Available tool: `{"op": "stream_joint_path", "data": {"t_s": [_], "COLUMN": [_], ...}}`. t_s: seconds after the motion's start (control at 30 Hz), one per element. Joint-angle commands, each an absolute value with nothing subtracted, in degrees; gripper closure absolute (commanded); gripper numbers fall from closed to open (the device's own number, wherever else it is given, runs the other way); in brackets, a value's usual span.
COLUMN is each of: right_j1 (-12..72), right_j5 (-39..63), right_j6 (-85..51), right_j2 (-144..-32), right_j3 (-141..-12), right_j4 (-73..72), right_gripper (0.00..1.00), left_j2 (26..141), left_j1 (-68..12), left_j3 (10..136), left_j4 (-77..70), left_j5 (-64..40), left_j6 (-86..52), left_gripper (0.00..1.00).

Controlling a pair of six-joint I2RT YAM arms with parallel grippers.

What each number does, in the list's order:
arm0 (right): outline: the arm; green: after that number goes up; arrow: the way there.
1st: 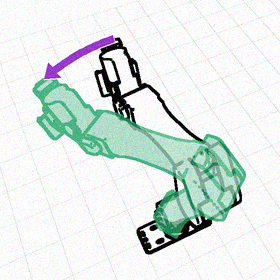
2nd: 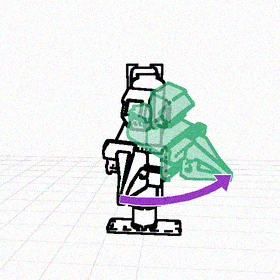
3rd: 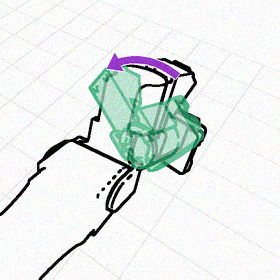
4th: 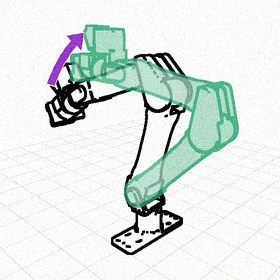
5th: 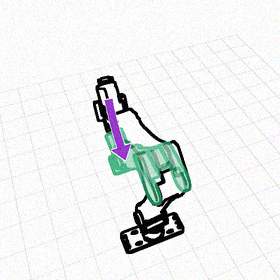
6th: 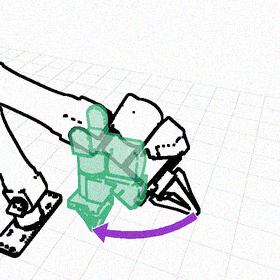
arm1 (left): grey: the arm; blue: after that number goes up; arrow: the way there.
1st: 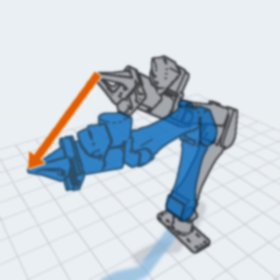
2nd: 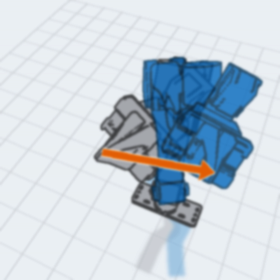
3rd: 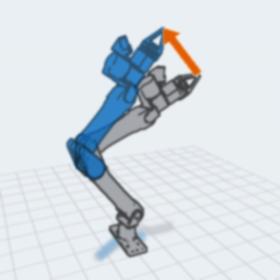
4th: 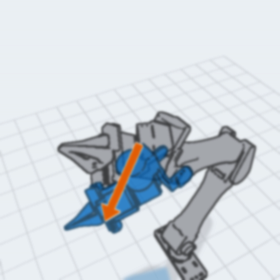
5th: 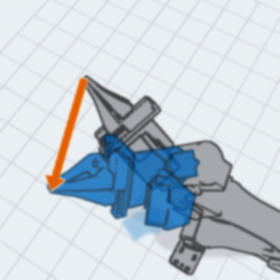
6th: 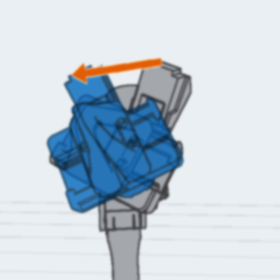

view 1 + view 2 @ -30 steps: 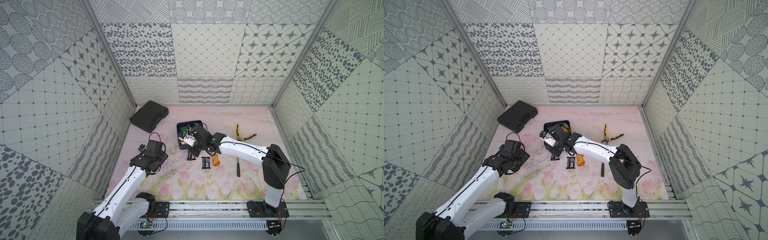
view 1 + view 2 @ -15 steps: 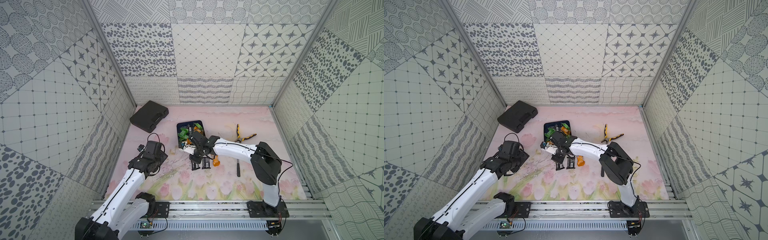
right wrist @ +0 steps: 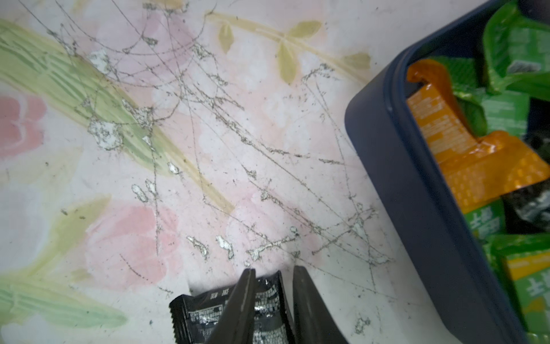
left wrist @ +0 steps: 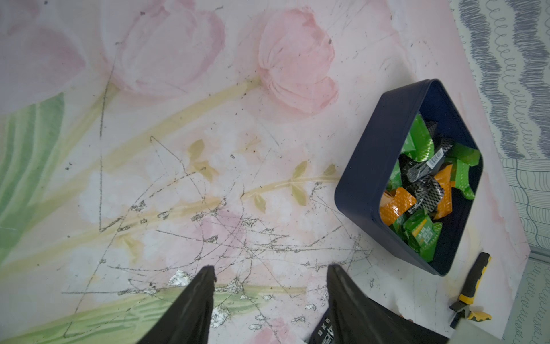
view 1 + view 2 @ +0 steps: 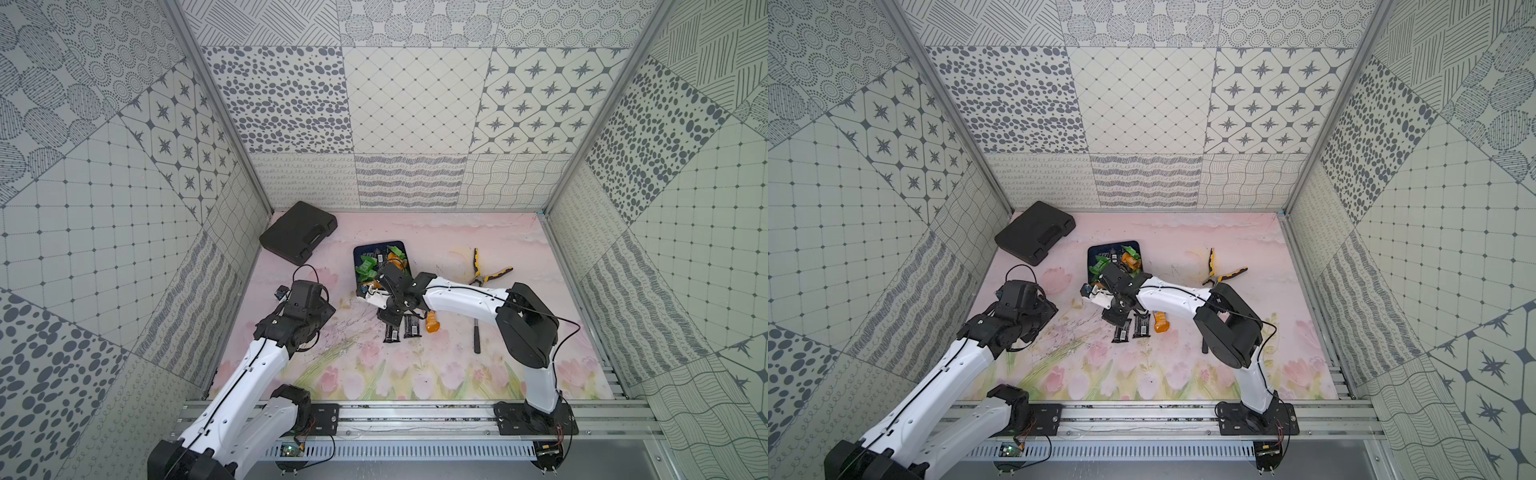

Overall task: Take the cookies out of the storage box
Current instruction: Place the cookie at the center of the board, then pick up the cookie from the storage box.

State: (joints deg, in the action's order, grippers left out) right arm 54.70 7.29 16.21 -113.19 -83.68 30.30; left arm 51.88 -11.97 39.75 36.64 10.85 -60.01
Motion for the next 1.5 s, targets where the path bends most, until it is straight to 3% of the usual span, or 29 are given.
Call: {"op": "stream_joint_path", "data": {"t_s": [0.0,0.1,0.2,0.4,0.63,0.87,1.2,1.47], "right_j1": [55.0,55.0,54.9,54.8,53.1,51.0,50.6,50.3], "right_j5": [6.3,1.1,-4.5,-16.1,-20.6,-20.9,-20.6,-20.1], "right_j6": [11.7,5.5,-1.4,-15.0,-24.7,-29.1,-29.8,-29.9], "right_j2": [-106.5,-101.3,-96.5,-90.0,-84.5,-81.7,-81.7,-81.7], "right_j3": [-81.6,-76.5,-70.5,-63.8,-58.1,-55.4,-54.9,-54.8], "right_j4": [22.3,14.2,7.3,5.8,8.8,11.1,11.8,12.4], "right_gripper": [0.71,0.73,0.78,0.74,0.62,0.6,0.6,0.61], "left_j2": [53.2,55.4,58.1,64.9,77.1,90.1,104.8,114.3], "left_j1": [-11.8,-11.9,-12.0,-16.1,-22.2,-23.1,-23.2,-23.1], "left_j3": [42.4,44.6,47.7,55.7,64.1,73.8,87.4,94.8], "left_j4": [32.7,30.7,28.5,29.2,30.6,34.6,42.1,44.9], "left_j5": [8.8,6.5,2.6,1.4,1.6,-0.7,6.7,12.7], "left_j6": [-53.2,-49.2,-44.2,-38.5,-34.3,-28.6,-13.0,-3.4], "left_gripper": [0.37,0.37,0.3,0.25,0.23,0.28,0.39,0.43]}}
